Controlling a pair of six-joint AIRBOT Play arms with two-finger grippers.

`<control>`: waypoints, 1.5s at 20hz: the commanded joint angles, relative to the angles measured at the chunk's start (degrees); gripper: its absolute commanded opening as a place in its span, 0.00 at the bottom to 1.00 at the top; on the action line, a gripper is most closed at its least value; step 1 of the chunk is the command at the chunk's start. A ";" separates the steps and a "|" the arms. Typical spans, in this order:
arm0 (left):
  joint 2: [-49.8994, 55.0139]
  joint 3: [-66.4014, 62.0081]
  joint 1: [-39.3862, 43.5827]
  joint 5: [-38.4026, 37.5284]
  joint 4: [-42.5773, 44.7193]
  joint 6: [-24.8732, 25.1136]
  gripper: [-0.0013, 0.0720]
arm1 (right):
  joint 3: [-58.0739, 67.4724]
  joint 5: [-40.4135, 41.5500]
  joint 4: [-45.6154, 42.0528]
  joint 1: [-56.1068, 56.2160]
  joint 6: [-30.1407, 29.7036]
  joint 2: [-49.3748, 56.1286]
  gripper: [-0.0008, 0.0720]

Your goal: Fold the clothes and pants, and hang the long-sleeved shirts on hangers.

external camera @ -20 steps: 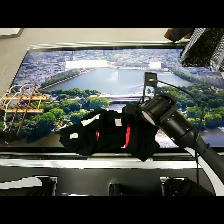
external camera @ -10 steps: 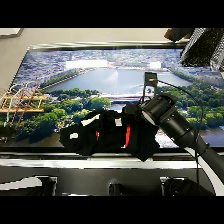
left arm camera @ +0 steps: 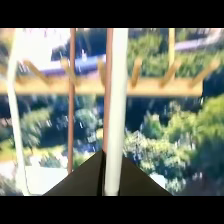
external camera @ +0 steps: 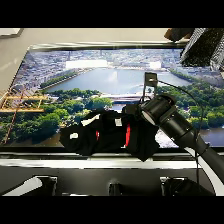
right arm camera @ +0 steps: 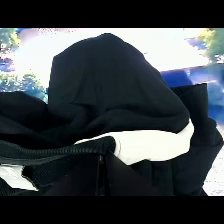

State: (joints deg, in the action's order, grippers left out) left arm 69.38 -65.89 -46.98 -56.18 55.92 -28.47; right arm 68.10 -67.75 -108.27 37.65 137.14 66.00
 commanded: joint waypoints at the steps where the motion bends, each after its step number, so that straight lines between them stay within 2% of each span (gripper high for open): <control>1: -6.75 -0.35 3.82 3.98 -4.42 0.24 0.07 | -0.02 0.00 0.02 0.04 0.00 0.02 0.08; 3: -10.10 0.00 7.72 1.27 -5.99 1.99 0.07 | -0.02 0.02 0.02 0.04 0.02 0.02 0.08; 5: -13.94 2.84 12.52 -4.46 -7.78 8.22 0.07 | -0.02 0.35 0.02 0.04 0.26 0.02 0.08; 7: -18.82 8.55 16.39 -9.55 -8.26 8.61 0.07 | -0.02 0.39 -0.04 0.04 0.46 0.09 0.08; 10: -30.14 19.67 21.18 -12.83 -13.57 8.66 0.07 | -0.02 0.28 -0.04 0.04 0.48 0.61 0.08; 13: -42.23 27.65 26.56 -15.82 -14.19 1.33 0.07 | -0.02 0.33 -0.74 0.04 0.98 0.85 0.08; 17: -53.72 32.98 31.95 -26.73 -14.14 -5.35 0.07 | -0.02 0.35 -0.98 0.04 3.23 0.98 0.08; 20: -60.19 36.48 32.54 -27.36 -14.16 -10.16 0.07 | -0.02 -0.44 -2.36 0.04 4.02 0.98 0.08; 27: -61.00 43.12 32.54 -25.83 -14.53 -10.01 0.07 | -0.02 -1.95 -6.34 0.04 7.15 0.98 0.08; 29: -60.00 43.39 32.54 -21.68 -15.74 -10.78 0.07 | -0.02 -1.81 -7.06 0.04 8.33 0.98 0.08; 30: -59.21 43.34 32.54 -16.06 -17.38 -12.48 0.07 | -0.02 -1.55 -7.06 0.04 8.39 0.98 0.08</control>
State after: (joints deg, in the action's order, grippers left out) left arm 9.23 -23.38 -14.46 -80.14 40.86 -38.61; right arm 68.10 -69.43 -114.24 37.65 144.22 66.96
